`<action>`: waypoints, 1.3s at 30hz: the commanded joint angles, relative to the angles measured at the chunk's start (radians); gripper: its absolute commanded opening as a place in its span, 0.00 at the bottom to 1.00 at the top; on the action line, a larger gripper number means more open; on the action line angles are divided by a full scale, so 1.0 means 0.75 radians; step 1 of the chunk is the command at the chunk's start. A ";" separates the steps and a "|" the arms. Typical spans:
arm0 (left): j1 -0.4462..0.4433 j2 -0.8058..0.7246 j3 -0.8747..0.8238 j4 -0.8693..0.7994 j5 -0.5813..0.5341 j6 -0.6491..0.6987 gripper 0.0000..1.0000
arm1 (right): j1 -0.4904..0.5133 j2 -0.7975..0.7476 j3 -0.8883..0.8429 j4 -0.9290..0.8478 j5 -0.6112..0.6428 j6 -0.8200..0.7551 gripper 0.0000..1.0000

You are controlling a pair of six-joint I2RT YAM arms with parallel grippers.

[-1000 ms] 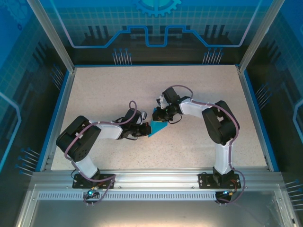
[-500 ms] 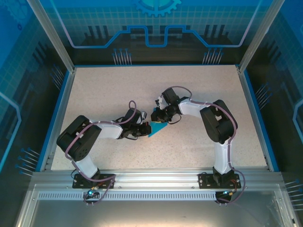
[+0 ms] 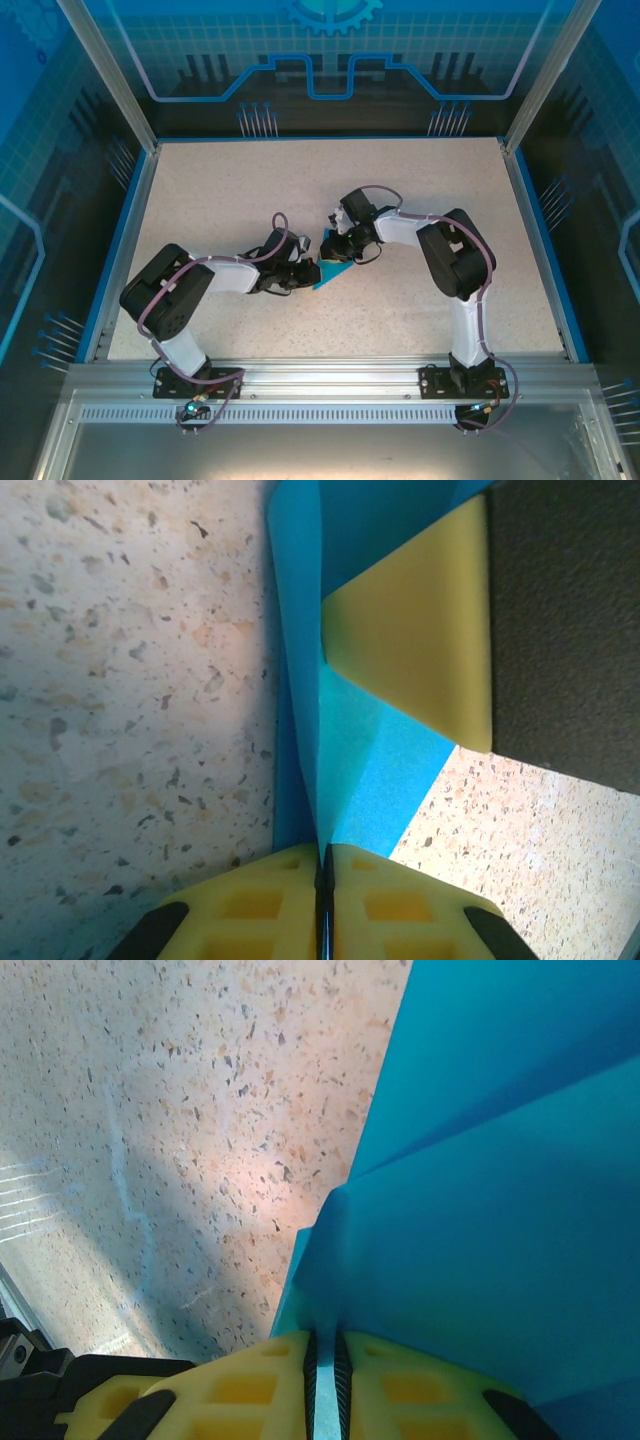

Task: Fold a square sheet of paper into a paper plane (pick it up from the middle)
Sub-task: Fourth fold the wing at the center of the table.

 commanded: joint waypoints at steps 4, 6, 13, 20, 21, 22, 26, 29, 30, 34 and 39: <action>0.005 -0.040 -0.055 -0.084 0.013 -0.045 0.06 | -0.018 0.045 -0.013 -0.058 0.057 -0.022 0.17; 0.003 -0.046 -0.067 -0.071 0.031 -0.047 0.04 | -0.015 0.046 -0.011 -0.067 0.056 -0.030 0.17; -0.010 -0.050 -0.087 -0.064 0.066 -0.048 0.04 | -0.012 0.050 -0.011 -0.096 0.057 -0.052 0.17; -0.015 -0.192 -0.115 -0.147 -0.018 -0.076 0.24 | -0.005 0.058 -0.011 -0.109 0.060 -0.063 0.17; -0.013 -0.234 -0.111 -0.185 -0.052 -0.080 0.26 | -0.005 0.058 -0.012 -0.109 0.062 -0.064 0.17; -0.015 -0.279 -0.113 -0.204 -0.068 -0.079 0.26 | -0.005 0.060 -0.011 -0.113 0.065 -0.066 0.17; -0.017 -0.381 -0.093 -0.224 -0.056 -0.082 0.27 | -0.006 0.067 -0.009 -0.119 0.075 -0.067 0.17; -0.025 -0.334 -0.015 -0.235 0.030 -0.047 0.25 | -0.005 0.071 -0.008 -0.109 0.068 -0.060 0.17; -0.029 -0.308 0.008 -0.228 0.050 -0.045 0.23 | -0.005 0.074 -0.008 -0.109 0.066 -0.058 0.17; -0.040 -0.198 0.072 -0.186 0.080 -0.040 0.21 | -0.006 0.070 -0.009 -0.114 0.072 -0.057 0.17; -0.042 -0.087 0.114 -0.147 0.115 -0.026 0.21 | -0.005 0.074 -0.009 -0.117 0.072 -0.058 0.17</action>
